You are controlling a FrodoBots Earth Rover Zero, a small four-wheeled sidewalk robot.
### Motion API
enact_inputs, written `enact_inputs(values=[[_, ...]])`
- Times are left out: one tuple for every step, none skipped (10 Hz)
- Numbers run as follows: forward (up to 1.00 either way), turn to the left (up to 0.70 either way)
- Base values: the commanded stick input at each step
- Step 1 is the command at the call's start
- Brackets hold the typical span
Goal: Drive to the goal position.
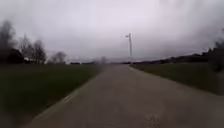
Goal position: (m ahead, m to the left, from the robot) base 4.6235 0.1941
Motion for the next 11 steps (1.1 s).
enact_inputs(values=[[0.85, 0.0], [0.85, 0.0], [0.85, 0.0], [0.85, 0.0], [0.85, 0.0], [0.85, 0.0], [0.85, 0.0], [0.85, 0.0], [0.85, 0.0], [0.85, 0.0], [0.85, -0.01]])
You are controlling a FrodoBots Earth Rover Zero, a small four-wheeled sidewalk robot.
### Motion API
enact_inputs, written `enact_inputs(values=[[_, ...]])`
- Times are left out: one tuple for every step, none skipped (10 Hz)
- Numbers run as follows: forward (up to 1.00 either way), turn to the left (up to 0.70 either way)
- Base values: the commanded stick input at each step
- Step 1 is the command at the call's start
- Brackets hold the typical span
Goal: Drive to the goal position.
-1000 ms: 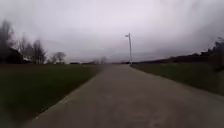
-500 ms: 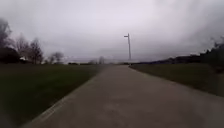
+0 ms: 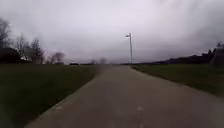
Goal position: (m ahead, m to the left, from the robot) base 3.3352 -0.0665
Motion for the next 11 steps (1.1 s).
enact_inputs(values=[[0.85, -0.06], [0.85, -0.2], [0.85, -0.19], [0.85, -0.1], [0.85, 0.0], [0.85, 0.0], [0.85, 0.0], [0.85, 0.0], [0.85, 0.0], [0.85, 0.0], [0.85, 0.0]])
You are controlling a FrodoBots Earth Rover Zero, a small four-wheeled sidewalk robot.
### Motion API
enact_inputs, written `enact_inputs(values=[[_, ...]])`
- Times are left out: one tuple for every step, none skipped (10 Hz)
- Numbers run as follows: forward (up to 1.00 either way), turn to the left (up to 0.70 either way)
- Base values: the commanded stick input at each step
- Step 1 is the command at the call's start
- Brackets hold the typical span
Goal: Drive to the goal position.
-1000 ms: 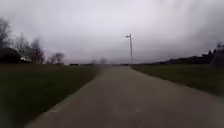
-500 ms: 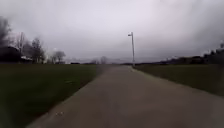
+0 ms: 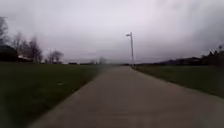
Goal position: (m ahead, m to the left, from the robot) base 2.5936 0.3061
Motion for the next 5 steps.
enact_inputs(values=[[0.85, 0.0], [0.85, 0.0], [0.85, 0.0], [0.85, 0.0], [0.85, 0.0]])
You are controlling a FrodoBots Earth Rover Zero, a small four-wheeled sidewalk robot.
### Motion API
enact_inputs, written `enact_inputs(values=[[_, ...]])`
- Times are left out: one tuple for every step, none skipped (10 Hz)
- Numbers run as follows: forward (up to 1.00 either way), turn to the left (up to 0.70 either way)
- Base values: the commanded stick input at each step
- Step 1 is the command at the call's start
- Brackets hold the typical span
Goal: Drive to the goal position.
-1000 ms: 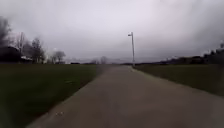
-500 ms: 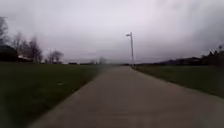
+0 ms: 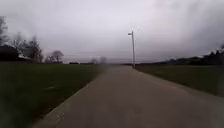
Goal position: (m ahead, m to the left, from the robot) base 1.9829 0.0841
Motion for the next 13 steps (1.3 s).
enact_inputs(values=[[0.85, 0.0], [0.85, 0.0], [0.85, 0.0], [0.85, 0.0], [0.85, 0.0], [0.85, 0.0], [0.85, 0.0], [0.85, 0.0], [0.85, 0.0], [0.85, 0.0], [0.85, 0.0], [0.85, 0.0], [0.85, 0.0]])
